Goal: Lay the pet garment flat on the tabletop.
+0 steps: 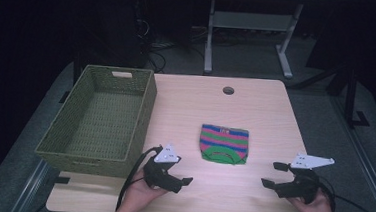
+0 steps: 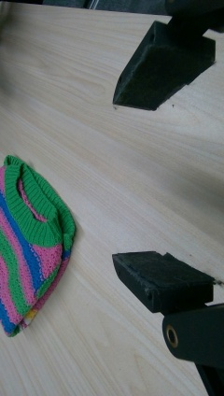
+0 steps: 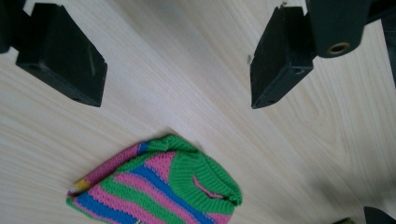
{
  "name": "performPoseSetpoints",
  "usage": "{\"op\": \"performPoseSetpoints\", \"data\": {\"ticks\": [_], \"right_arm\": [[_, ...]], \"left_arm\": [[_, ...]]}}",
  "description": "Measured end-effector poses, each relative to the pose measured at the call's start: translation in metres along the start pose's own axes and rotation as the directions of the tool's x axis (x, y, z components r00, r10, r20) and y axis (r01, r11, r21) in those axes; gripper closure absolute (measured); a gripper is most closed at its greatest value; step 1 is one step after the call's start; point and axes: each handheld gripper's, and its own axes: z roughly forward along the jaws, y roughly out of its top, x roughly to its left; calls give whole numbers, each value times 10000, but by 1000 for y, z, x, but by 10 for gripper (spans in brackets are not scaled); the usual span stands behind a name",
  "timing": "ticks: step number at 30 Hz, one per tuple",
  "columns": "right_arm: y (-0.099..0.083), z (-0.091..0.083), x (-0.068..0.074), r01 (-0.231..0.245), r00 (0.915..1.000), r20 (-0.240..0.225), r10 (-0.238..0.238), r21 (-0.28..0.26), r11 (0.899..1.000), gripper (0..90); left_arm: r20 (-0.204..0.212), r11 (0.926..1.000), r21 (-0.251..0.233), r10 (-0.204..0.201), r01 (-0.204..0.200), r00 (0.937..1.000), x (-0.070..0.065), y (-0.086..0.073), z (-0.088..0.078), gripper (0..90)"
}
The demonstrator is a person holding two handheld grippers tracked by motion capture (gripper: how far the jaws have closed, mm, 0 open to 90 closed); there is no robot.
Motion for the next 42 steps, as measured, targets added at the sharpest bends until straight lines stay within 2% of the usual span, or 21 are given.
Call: {"op": "performPoseSetpoints", "data": {"ticks": [4, 7, 10, 13, 16, 20, 22, 28, 34, 39, 42], "right_arm": [[11, 5, -1, 168, 9998, -107, -166, 168, 9997, 184], [21, 11, -2, 361, 9992, -179, -356, 317, 9988, 184], [31, 16, -3, 476, 9985, -302, -460, 535, 9974, 188], [38, 21, -4, 638, 9974, -373, -613, 697, 9955, 190], [46, 26, -6, 701, 9967, -460, -665, 806, 9943, 194], [58, 28, -12, 547, 9973, -536, -509, 709, 9960, 197], [63, 29, -15, 602, 9970, -520, -569, 644, 9961, 199], [78, 33, -24, 646, 9969, -483, -618, 586, 9962, 216], [85, 49, -30, 559, 9976, -466, -511, 1077, 9926, 222], [87, 59, -32, 444, 9976, -589, -377, 1178, 9920, 248], [86, 66, -32, 720, 9964, -526, -658, 1256, 9895, 298]], "left_arm": [[135, 9999, 88, -53, 52, 9999, 5, 3, 0, 197], [-13, 9999, -142, -12, 12, 10000, 8, 9, -1, 199], [-202, 9994, -339, 29, -36, 9998, 13, 18, 1, 201], [-192, 9987, -508, -20, 10, 9998, 17, 29, 5, 206], [-163, 9987, -490, 100, -107, 9998, 19, 41, 11, 211], [-259, 9983, -279, 497, -505, 9984, 23, 56, 21, 221], [-287, 9983, -212, 532, -538, 9982, 26, 62, 27, 225], [-341, 9995, -133, 284, -288, 9990, 36, 74, 40, 246], [-214, 9997, 84, 209, -208, 9996, 42, 83, 57, 282], [-155, 9988, 426, 249, -242, 9996, 47, 86, 74, 312], [-53, 9988, 442, 209, -207, 9998, 49, 85, 81, 369]]}}
